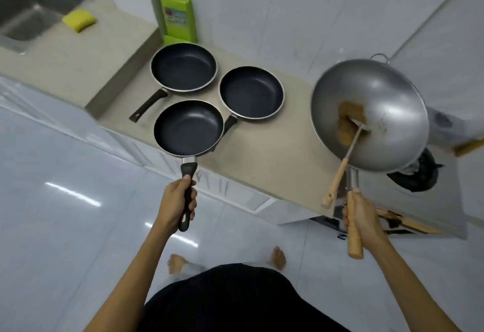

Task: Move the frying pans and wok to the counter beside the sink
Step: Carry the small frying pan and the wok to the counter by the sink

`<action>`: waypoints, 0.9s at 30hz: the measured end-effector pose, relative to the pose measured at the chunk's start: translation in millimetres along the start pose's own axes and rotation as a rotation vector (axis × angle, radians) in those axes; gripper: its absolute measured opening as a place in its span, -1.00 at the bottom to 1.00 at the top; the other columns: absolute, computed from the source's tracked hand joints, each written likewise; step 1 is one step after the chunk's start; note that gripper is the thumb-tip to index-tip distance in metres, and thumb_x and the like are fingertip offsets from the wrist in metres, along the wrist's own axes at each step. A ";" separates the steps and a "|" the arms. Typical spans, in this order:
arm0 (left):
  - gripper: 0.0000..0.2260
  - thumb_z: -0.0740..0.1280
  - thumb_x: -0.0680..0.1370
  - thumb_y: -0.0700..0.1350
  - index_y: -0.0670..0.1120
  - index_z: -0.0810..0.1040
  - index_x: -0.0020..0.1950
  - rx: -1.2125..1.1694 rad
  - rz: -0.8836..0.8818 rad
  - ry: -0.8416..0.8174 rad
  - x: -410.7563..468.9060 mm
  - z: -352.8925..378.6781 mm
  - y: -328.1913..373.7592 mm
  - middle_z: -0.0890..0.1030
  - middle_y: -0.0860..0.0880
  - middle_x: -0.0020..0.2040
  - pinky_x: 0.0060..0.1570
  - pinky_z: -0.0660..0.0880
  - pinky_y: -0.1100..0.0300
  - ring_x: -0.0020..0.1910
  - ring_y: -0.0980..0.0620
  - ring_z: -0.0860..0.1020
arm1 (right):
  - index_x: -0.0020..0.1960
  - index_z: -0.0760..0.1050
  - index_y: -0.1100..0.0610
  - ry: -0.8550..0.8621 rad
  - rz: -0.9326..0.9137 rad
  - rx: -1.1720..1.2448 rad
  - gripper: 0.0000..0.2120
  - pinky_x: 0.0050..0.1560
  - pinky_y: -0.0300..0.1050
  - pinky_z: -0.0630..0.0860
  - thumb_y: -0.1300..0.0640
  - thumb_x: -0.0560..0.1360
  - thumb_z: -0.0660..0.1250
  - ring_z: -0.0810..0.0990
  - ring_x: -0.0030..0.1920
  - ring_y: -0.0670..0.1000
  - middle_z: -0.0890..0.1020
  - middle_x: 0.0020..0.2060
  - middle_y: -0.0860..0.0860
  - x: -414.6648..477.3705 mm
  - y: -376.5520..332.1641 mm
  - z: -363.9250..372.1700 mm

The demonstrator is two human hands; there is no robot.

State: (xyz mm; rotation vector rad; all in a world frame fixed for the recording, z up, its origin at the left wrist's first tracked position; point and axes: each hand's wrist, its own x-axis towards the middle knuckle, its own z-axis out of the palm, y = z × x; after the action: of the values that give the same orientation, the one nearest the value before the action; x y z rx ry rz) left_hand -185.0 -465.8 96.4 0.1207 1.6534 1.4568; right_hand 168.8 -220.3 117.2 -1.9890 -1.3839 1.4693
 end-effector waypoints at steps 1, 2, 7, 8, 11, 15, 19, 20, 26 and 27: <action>-0.71 0.20 0.69 -0.02 -0.23 0.51 0.00 0.009 0.007 0.015 -2.6 -28.2 5.3 0.47 -0.05 -0.42 -0.63 0.39 0.19 -0.58 0.03 0.39 | -0.14 0.45 0.13 -0.023 -0.008 0.009 -0.55 -0.42 -0.10 0.39 -0.20 0.67 0.10 0.42 -0.47 0.07 0.48 -0.41 0.12 -10.9 -4.9 25.6; -0.71 0.20 0.69 -0.01 -0.23 0.51 0.01 0.018 0.011 0.027 -6.2 -54.6 9.8 0.47 -0.06 -0.42 -0.62 0.39 0.19 -0.58 0.02 0.39 | -0.11 0.47 0.14 -0.049 -0.008 0.017 -0.56 -0.42 -0.10 0.37 -0.19 0.68 0.11 0.41 -0.48 0.07 0.47 -0.42 0.12 -22.2 -9.3 49.5; -0.69 0.18 0.70 -0.01 -0.25 0.51 0.03 0.052 0.017 0.071 -10.2 -157.3 37.3 0.45 -0.08 -0.41 -0.61 0.40 0.19 -0.57 0.02 0.39 | -0.05 0.49 0.15 -0.135 -0.021 0.035 -0.60 -0.52 -0.17 0.37 -0.16 0.68 0.13 0.42 -0.60 0.00 0.47 -0.50 0.07 -66.1 -41.9 144.0; -0.69 0.18 0.70 -0.01 -0.25 0.51 0.03 0.051 0.012 0.081 -8.2 -174.8 41.0 0.45 -0.08 -0.41 -0.61 0.40 0.19 -0.57 0.02 0.39 | -0.04 0.49 0.16 -0.146 -0.029 0.023 -0.60 -0.53 -0.17 0.37 -0.16 0.68 0.13 0.42 -0.60 0.00 0.48 -0.52 0.06 -71.8 -49.4 161.1; -0.69 0.18 0.70 -0.01 -0.25 0.51 0.04 0.025 0.024 0.123 6.8 -219.5 55.0 0.44 -0.08 -0.41 -0.61 0.39 0.19 -0.57 0.02 0.39 | -0.01 0.50 0.17 -0.183 -0.051 -0.035 -0.57 -0.52 -0.15 0.38 -0.19 0.67 0.12 0.43 -0.59 0.02 0.49 -0.52 0.05 -84.7 -72.7 210.7; -0.69 0.18 0.70 -0.01 -0.24 0.51 0.02 -0.016 0.055 0.175 45.8 -263.7 83.1 0.45 -0.05 -0.43 -0.61 0.40 0.19 -0.57 0.03 0.39 | -0.02 0.52 0.15 -0.205 -0.079 -0.116 -0.53 -0.54 -0.16 0.39 -0.25 0.65 0.12 0.43 -0.57 0.02 0.50 -0.50 0.05 -87.1 -112.8 278.3; -0.69 0.17 0.70 -0.01 -0.24 0.52 0.03 -0.053 0.069 0.198 96.8 -317.4 116.6 0.46 -0.04 -0.43 -0.61 0.41 0.20 -0.57 0.03 0.39 | -0.06 0.49 0.15 -0.261 -0.103 -0.147 -0.54 -0.56 -0.17 0.38 -0.24 0.65 0.14 0.41 -0.60 0.01 0.49 -0.53 0.02 -80.2 -156.9 362.2; -0.69 0.16 0.70 0.00 -0.24 0.52 0.03 -0.051 0.070 0.207 107.3 -329.0 124.7 0.47 -0.04 -0.43 -0.61 0.41 0.20 -0.57 0.03 0.40 | -0.07 0.49 0.15 -0.277 -0.103 -0.157 -0.55 -0.57 -0.18 0.38 -0.22 0.65 0.14 0.41 -0.60 0.00 0.48 -0.53 0.02 -79.8 -168.8 381.2; -0.68 0.15 0.71 0.01 -0.22 0.53 0.03 -0.067 0.044 0.300 178.3 -416.0 184.2 0.48 -0.04 -0.43 -0.63 0.39 0.20 -0.58 0.05 0.41 | -0.03 0.50 0.15 -0.395 -0.130 -0.242 -0.55 -0.57 -0.15 0.41 -0.23 0.64 0.13 0.44 -0.58 0.01 0.50 -0.52 0.02 -71.9 -250.1 516.9; -0.68 0.15 0.71 0.01 -0.22 0.52 0.03 -0.076 0.041 0.320 189.5 -431.5 193.8 0.48 -0.04 -0.44 -0.63 0.39 0.20 -0.58 0.05 0.41 | -0.03 0.50 0.14 -0.417 -0.140 -0.253 -0.55 -0.57 -0.15 0.42 -0.24 0.64 0.13 0.44 -0.58 0.01 0.51 -0.51 0.02 -72.1 -263.3 540.8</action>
State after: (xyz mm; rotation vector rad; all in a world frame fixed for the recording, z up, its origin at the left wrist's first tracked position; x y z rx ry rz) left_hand -671.8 -615.7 111.1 -0.1279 1.8542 1.6330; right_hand -431.2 -304.0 112.5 -1.7354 -1.9229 1.7868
